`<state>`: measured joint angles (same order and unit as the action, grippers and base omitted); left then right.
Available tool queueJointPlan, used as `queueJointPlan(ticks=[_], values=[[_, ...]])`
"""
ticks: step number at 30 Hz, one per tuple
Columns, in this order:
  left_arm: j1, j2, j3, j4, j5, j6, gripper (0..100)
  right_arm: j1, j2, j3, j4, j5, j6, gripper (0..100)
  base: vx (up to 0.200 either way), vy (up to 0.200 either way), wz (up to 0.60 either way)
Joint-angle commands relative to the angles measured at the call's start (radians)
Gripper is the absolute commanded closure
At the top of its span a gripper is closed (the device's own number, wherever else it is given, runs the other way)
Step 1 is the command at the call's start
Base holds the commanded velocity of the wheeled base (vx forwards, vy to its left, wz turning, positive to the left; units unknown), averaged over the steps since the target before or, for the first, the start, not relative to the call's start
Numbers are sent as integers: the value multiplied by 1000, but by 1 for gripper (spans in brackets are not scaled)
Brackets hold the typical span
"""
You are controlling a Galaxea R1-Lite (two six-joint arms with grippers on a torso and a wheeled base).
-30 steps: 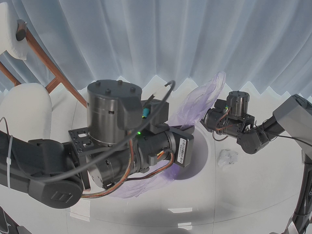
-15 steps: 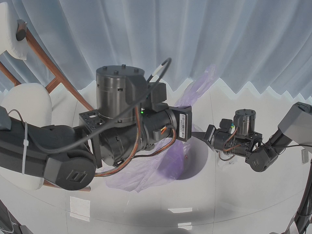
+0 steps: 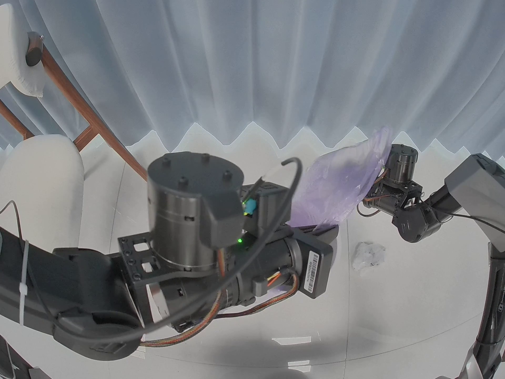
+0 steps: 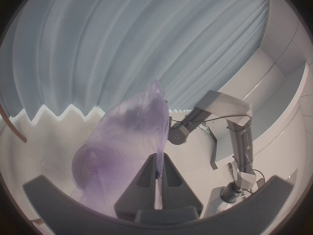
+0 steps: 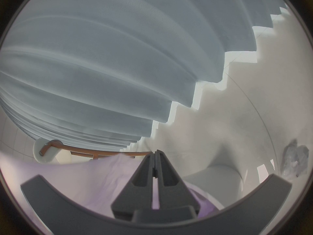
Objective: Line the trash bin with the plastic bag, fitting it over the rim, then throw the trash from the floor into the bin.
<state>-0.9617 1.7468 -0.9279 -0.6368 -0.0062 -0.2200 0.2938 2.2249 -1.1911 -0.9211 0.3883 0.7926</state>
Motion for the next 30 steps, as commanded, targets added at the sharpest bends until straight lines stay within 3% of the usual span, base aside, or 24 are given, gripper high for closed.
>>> queueJointPlan(ticks=[1, 7, 11, 14, 19, 21, 27, 30], values=[[-20, -29, 38, -26, -11, -1, 100, 8, 119, -105, 1, 0, 4, 100, 0, 0, 0], [-11, -30, 44, -26, -5, -1, 100, 34, 128, -97, -10, 0, 31, 100, 0, 0, 0], [35, -23, 38, -24, -3, 4, 100, 48, 65, 13, -56, 12, 80, 100, 0, 0, 0], [81, 2, 3, -26, -9, 5, 100, 57, 18, 117, -84, 60, 83, 100, 0, 0, 0], [135, 120, -186, -26, -52, -1, 100, 87, -41, 255, -163, 104, 89, 100, 0, 0, 0], [144, 151, -226, -26, -57, -1, 100, 99, -50, 277, -177, 104, 91, 100, 0, 0, 0], [149, 356, -551, 17, -54, -10, 100, 140, -70, 378, -219, 103, 83, 100, 0, 0, 0], [144, 401, -592, 48, -48, -29, 100, 131, -67, 373, -231, 93, 79, 100, 0, 0, 0]])
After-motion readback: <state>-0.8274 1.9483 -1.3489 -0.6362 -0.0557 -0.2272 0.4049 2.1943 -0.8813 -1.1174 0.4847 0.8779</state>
